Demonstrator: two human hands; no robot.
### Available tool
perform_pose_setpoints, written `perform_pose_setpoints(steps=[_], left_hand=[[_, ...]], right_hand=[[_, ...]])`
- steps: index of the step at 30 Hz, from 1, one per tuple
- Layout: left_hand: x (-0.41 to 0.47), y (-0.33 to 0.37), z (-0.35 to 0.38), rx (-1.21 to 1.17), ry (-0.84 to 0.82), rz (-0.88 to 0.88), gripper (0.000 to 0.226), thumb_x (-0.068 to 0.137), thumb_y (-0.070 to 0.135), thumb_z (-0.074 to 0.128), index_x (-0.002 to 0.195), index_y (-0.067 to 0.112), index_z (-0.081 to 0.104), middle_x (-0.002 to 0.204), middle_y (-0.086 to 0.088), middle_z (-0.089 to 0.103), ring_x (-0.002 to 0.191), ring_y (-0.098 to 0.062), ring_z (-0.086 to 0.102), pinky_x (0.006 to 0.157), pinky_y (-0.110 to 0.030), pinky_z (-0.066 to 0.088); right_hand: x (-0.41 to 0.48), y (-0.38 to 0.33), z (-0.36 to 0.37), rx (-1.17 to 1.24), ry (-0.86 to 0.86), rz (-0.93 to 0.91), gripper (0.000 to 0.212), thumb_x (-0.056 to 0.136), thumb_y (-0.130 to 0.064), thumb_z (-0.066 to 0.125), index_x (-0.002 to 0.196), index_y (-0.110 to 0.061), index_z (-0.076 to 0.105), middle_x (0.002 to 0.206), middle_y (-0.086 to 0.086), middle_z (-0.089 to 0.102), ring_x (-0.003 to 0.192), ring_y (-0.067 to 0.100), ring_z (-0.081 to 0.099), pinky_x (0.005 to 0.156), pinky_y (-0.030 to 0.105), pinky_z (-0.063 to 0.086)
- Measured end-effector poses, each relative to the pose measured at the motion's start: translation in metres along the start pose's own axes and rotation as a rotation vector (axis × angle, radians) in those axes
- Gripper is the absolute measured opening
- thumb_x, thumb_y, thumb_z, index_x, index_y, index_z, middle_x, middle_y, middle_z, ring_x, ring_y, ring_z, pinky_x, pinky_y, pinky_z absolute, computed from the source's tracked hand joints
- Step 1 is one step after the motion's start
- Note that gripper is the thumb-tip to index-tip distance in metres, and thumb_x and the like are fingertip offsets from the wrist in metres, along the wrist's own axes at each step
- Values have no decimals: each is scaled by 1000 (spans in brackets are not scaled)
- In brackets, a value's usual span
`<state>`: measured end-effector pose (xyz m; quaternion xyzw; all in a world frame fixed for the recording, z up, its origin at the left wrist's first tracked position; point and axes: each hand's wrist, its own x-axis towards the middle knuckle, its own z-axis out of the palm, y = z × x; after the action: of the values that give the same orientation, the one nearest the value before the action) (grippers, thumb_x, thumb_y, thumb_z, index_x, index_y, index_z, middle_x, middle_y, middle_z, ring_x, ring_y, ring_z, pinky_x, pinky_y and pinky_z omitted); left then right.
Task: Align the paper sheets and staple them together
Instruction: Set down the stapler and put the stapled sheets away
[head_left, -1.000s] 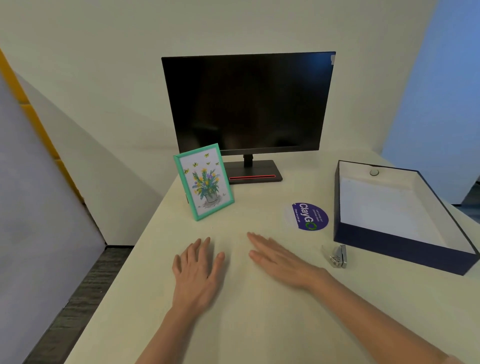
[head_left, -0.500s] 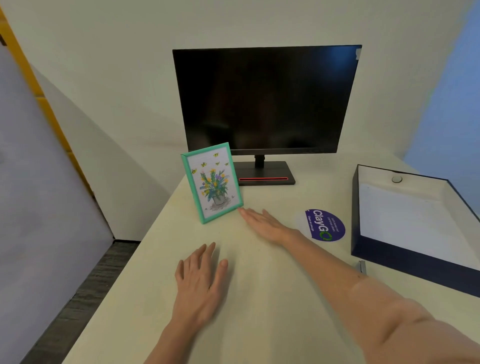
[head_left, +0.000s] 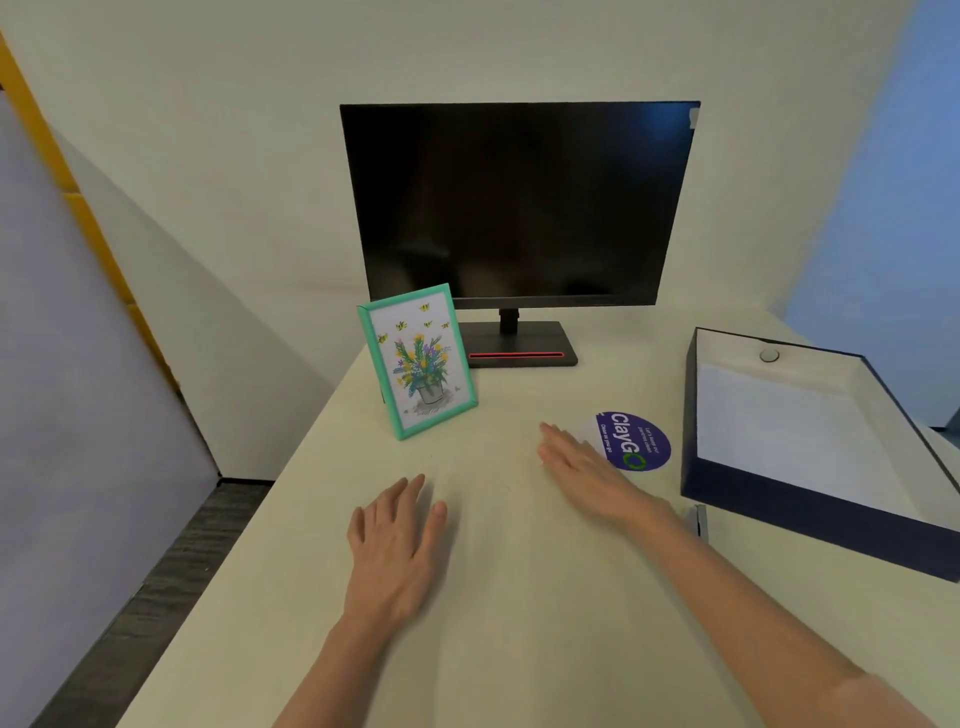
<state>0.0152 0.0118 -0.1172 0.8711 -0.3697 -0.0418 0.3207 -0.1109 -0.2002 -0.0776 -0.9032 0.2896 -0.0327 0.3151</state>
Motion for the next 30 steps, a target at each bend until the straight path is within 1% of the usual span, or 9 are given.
perform_pose_setpoints(steps=[2,4,6,8,11,15,22,27,30], left_hand=[[0,0,0,9,-10,-1,80,77,68,3,144,33,30,147,7,30,139,-12,23,120,-39,3],[0,-1,0,16,-15,-7,68,86,62,11,144,32,30,147,6,30,140,-12,23,120,-39,3],[1,-2,1,28,-11,-9,53,96,52,20,144,31,30,148,5,30,140,-13,22,120,-39,3],[0,0,0,17,-9,-7,47,99,45,27,143,30,31,148,5,31,140,-14,23,120,-39,4],[4,3,-7,-32,-67,-26,49,100,41,28,146,26,28,154,5,25,144,-13,16,120,-37,2],[31,3,-12,120,-169,24,55,101,40,22,151,17,16,160,2,13,148,-12,7,121,-36,1],[70,18,9,317,-339,115,66,99,48,15,151,9,6,161,-7,3,149,-18,1,121,-41,1],[51,32,21,326,-394,285,57,100,43,15,150,14,18,160,-3,11,149,-16,7,121,-44,1],[30,35,20,221,-440,312,54,101,41,16,151,21,16,160,2,12,148,-10,6,121,-42,-4]], right_hand=[[-1,7,5,-73,-17,21,55,102,-43,19,153,-26,5,161,-4,1,147,7,-4,118,26,-6],[-7,4,20,-109,-45,-26,55,103,-41,19,153,-27,4,161,-6,1,147,4,-5,119,26,-7],[-17,-3,35,-113,-76,-115,54,102,-43,20,152,-31,4,161,-10,3,145,-1,-4,119,25,-7],[-26,-7,43,-42,-110,-141,52,101,-47,22,150,-40,7,158,-17,8,142,-3,-4,120,26,-4],[-38,-5,39,118,-12,-45,50,99,-52,23,147,-50,9,156,-22,14,147,13,2,121,33,4],[-60,-2,29,142,147,102,52,101,-46,22,150,-42,7,159,-14,10,149,20,-2,119,38,6],[-93,-3,41,127,94,145,54,102,-44,22,151,-39,-1,160,-13,-3,148,13,-9,118,33,1],[-88,-13,34,71,99,158,54,103,-38,21,152,-30,1,161,-7,1,148,15,-5,118,30,-3],[-71,-18,43,-63,98,106,54,103,-36,20,153,-23,3,161,0,7,148,14,0,119,33,-5]])
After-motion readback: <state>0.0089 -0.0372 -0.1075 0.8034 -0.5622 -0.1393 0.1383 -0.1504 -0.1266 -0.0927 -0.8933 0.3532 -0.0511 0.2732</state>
